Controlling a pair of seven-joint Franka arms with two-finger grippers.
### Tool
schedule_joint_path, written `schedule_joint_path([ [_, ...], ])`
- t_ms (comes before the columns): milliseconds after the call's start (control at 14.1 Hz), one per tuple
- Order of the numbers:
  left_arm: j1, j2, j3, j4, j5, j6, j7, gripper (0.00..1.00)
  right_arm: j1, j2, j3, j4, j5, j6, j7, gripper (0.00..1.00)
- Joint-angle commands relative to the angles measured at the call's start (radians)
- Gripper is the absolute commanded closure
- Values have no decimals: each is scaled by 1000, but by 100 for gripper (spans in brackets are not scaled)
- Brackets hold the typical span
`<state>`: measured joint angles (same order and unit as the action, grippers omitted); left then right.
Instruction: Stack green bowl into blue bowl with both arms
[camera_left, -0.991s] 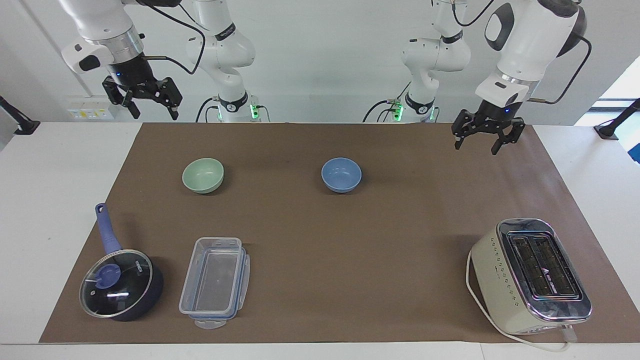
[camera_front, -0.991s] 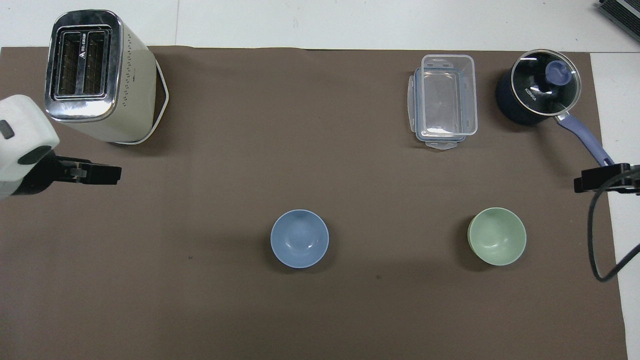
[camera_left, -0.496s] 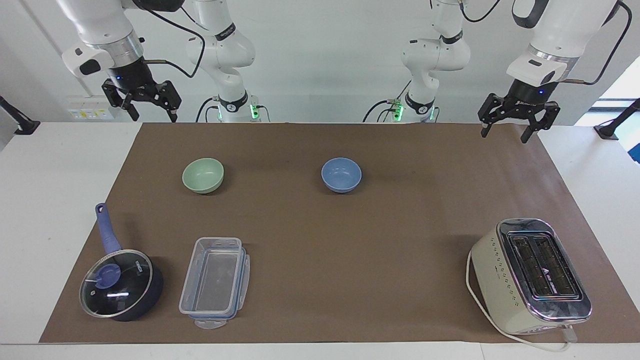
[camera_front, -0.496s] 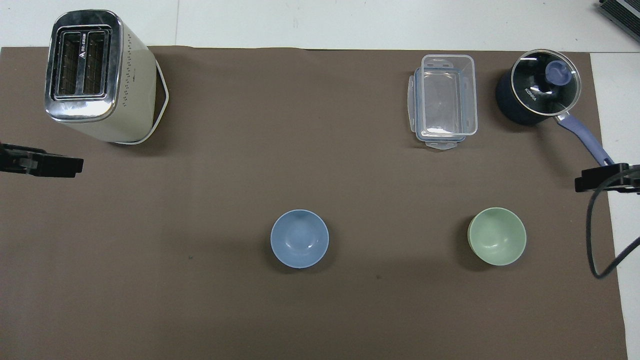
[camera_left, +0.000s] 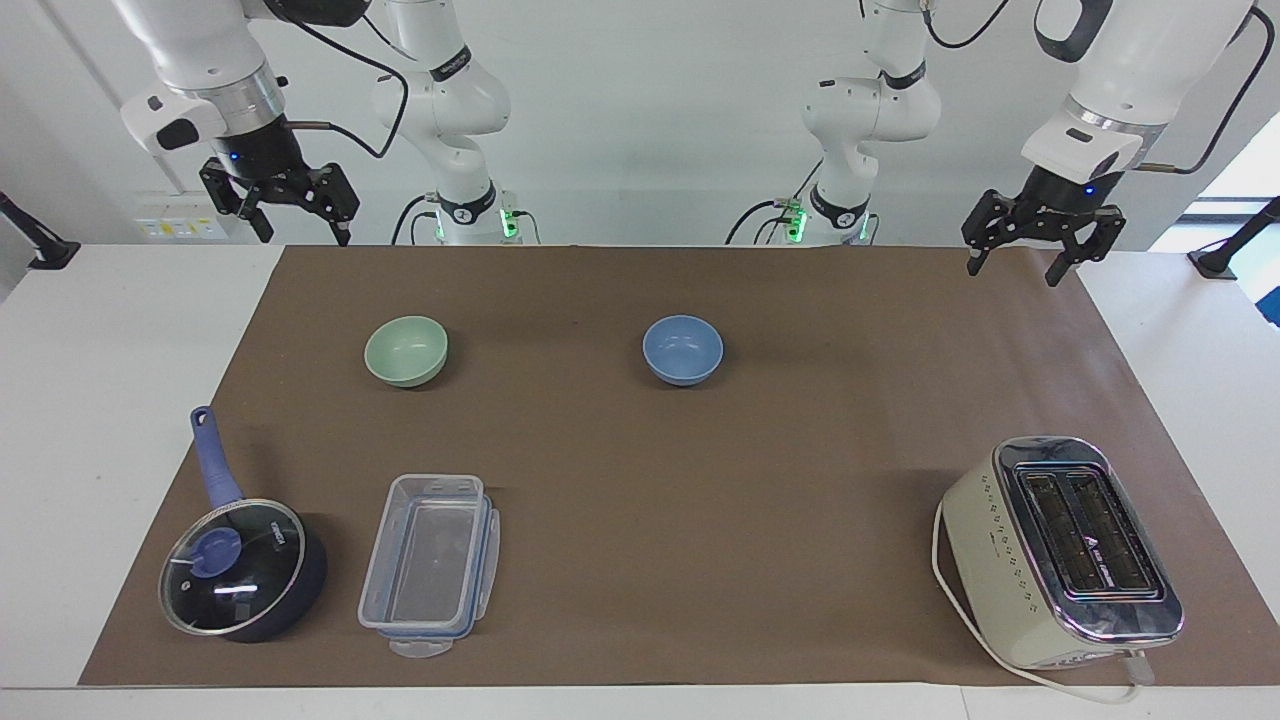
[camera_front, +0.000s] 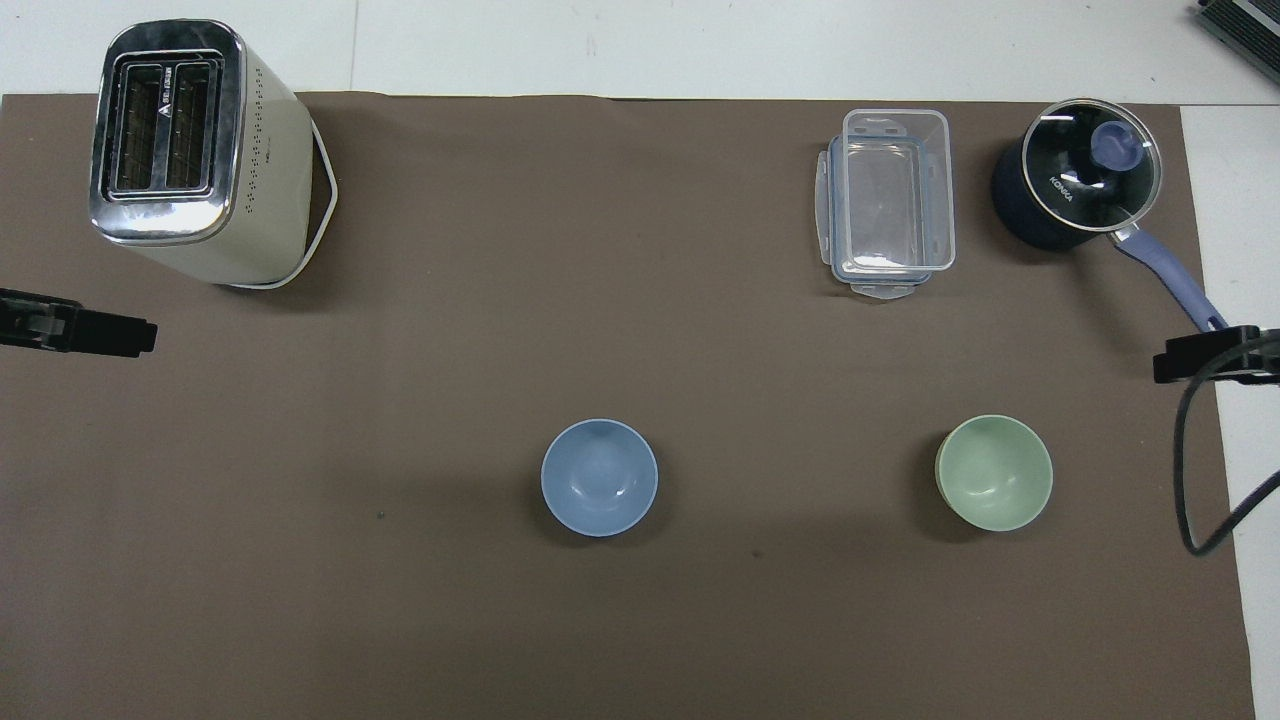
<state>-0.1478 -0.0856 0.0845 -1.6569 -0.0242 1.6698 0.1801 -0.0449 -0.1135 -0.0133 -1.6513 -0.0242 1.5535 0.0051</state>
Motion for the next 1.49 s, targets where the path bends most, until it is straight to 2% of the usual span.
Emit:
schedule_joint_path([
  [0,25,55,-9,94,7,-67,13,0,-7,-14,1,-28,-16,16,-19,0],
  [142,27,49,-9,82,7,-71,13,0,-23,-26,-4,-97,-16,26,-40,0],
  [212,27,47,-9,82,7,-73,12,0,-24,-32,-4,-158,-13,71,-43,0],
  [496,28,46,-9,78,10,-90,10,0,-27,-34,-5,-425,-6,342,-85,0],
  [708,28,55,-9,95,20,-113,12,0,-70,17,-5,-594,-5,567,-146,0],
  [1062,30,52,-9,95,15,-108,12,0,-148,43,-5,-746,-2,726,-301,0],
  [1274,30,46,-9,85,15,-108,12,0,-148,38,-4,-772,0,728,-304,0],
  [1345,30,46,-9,85,13,-110,10,0,-147,37,-4,-775,0,726,-307,7],
  [1416,30,46,-9,85,13,-110,7,0,-147,41,-4,-779,1,728,-307,36],
])
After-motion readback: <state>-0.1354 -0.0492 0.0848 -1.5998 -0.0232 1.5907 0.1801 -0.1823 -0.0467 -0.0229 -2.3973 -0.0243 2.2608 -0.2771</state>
